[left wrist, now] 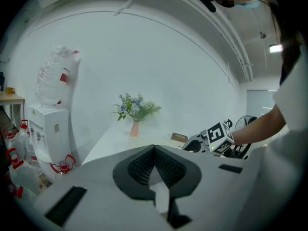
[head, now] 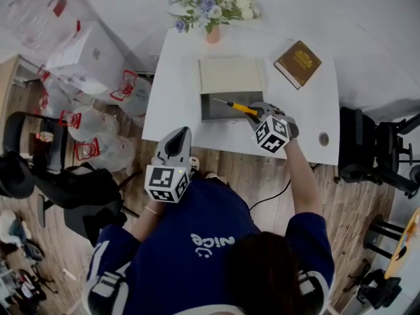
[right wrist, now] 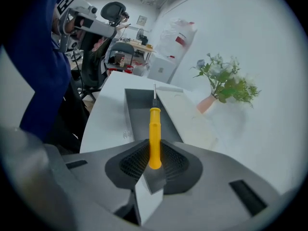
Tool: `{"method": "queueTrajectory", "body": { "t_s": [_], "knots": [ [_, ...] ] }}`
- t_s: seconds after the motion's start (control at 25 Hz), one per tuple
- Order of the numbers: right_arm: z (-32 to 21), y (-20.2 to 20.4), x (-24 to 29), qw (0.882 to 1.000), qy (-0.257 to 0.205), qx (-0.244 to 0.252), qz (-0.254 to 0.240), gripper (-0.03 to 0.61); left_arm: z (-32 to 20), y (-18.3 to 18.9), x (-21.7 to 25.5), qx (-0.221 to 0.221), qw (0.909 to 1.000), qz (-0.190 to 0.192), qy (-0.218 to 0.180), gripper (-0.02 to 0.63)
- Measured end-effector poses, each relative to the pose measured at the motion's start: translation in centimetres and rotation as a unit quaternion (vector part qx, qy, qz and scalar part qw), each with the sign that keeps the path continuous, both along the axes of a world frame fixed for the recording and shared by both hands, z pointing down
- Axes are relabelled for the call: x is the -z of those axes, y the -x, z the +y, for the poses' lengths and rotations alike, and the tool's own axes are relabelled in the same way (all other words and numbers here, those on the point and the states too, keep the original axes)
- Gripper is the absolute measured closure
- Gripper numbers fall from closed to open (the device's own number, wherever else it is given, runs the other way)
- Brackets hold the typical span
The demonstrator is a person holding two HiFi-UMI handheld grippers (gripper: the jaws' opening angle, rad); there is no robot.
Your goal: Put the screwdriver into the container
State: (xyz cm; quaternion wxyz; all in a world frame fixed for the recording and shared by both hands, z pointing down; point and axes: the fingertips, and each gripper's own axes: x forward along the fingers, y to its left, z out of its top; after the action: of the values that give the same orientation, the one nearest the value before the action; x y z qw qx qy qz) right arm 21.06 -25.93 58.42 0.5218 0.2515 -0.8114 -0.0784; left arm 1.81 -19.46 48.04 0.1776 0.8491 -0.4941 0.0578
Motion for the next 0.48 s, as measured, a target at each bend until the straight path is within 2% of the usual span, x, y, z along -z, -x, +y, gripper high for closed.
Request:
{"method": "queueTrajectory", "body": {
  "t_s": [0.2,0.36,0.48],
  "knots": [
    [-1.1,0.1,-2.1,0.998,0.027,0.034,0.050,0.494,-0.3,1.3,0.3,0.023,0.9997,0.003,0.001,0.601],
    [-2.3,0.2,-4.0,0.996,0.071,0.021,0.058,0.494,-0.4,2.6,0.1,0.041,0.9991,-0.004,0.003,0.601],
    [-3.0,0.4,-5.1,0.993,0.083,0.018,0.076,0.494,-0.4,3.5,0.0,0.052,0.9986,-0.007,0.006,0.601]
  ]
}}
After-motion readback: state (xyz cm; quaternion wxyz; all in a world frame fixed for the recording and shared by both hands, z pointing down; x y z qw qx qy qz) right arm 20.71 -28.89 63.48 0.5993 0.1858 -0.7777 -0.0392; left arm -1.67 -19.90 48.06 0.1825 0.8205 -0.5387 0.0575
